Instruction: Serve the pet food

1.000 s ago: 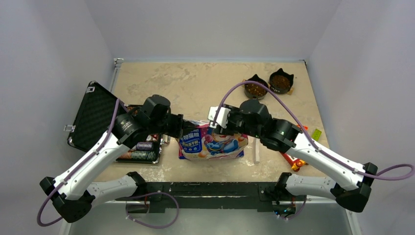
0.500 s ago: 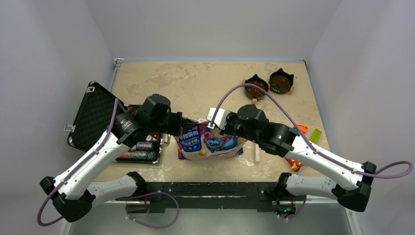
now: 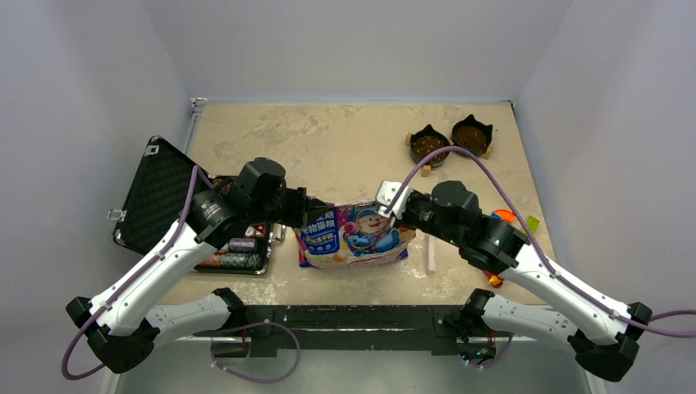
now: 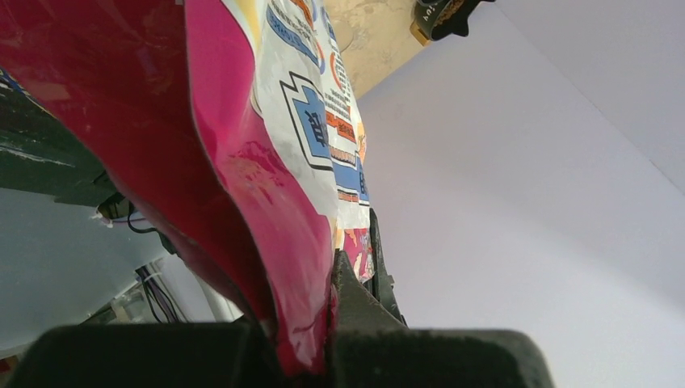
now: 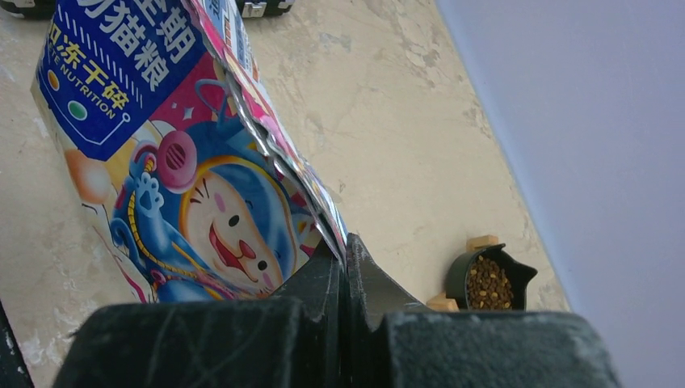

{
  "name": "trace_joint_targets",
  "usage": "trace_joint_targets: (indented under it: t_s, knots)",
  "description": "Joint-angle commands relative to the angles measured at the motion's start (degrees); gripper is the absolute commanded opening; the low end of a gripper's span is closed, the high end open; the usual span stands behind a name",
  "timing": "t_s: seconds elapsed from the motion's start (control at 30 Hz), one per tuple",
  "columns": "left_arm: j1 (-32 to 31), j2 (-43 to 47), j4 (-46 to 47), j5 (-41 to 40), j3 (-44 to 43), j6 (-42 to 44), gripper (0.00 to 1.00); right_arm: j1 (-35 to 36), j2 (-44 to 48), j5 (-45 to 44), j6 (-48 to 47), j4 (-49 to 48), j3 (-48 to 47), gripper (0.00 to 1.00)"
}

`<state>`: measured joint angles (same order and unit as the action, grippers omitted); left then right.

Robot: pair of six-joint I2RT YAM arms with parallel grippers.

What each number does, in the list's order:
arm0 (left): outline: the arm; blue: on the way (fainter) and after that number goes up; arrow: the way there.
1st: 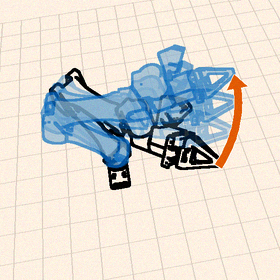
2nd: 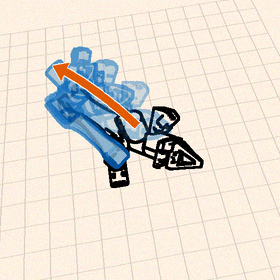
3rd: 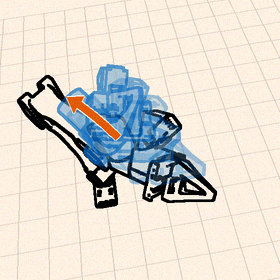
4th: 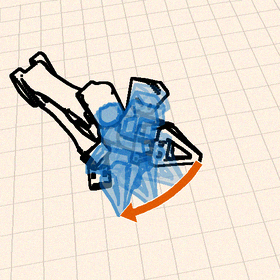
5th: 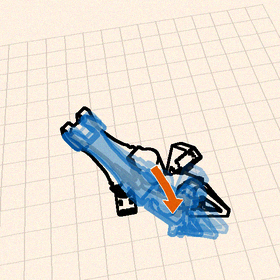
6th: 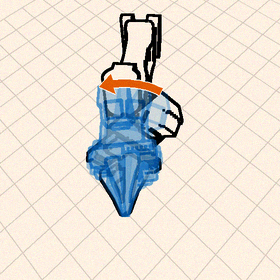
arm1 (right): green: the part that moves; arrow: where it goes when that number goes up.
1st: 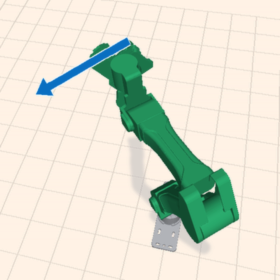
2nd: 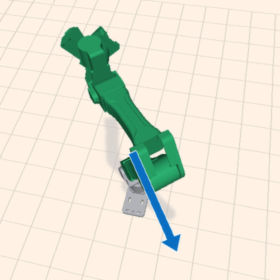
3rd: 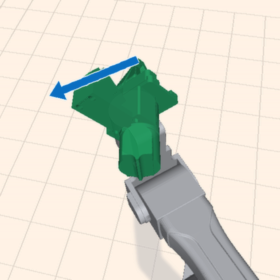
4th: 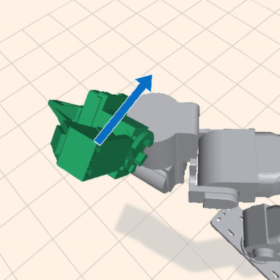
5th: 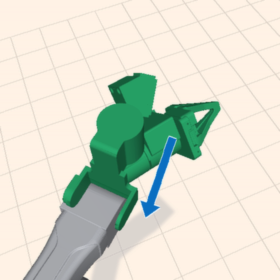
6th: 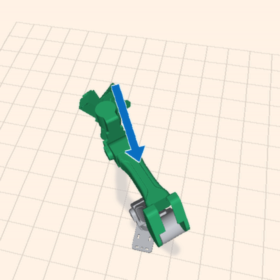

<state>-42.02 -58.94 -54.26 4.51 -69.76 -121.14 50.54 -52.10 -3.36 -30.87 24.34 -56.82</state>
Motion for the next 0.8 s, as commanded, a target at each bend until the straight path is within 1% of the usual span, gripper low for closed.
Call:
trace_joint_targets:
  t_s: [0.0, 0.2, 0.57, 0.67, 0.77]
  knots:
    - [2.6, 5.7, -15.6, -8.5, -1.9, 0.6, 0.00, -9.7, 8.6, -26.2, -1.6, 6.6, 2.2, 0.00]
    - [3.2, 6.1, -16.0, -8.4, -2.1, 0.8, 0.00, -13.1, 14.0, -26.7, -1.9, 7.3, 5.1, 0.00]
    - [3.3, 5.2, -15.1, -7.3, -2.2, 1.3, 0.00, -14.9, 19.2, -25.0, -0.2, 11.2, 5.7, 0.00]
    - [3.3, 4.4, -14.1, -6.3, -2.3, 1.9, 0.00, -14.9, 20.4, -19.6, 0.4, 14.4, 4.1, 0.00]
    - [3.3, 3.8, -11.1, -4.8, -1.3, 2.5, 0.00, -15.0, 21.2, -15.4, 1.2, 17.1, 2.5, 0.00]
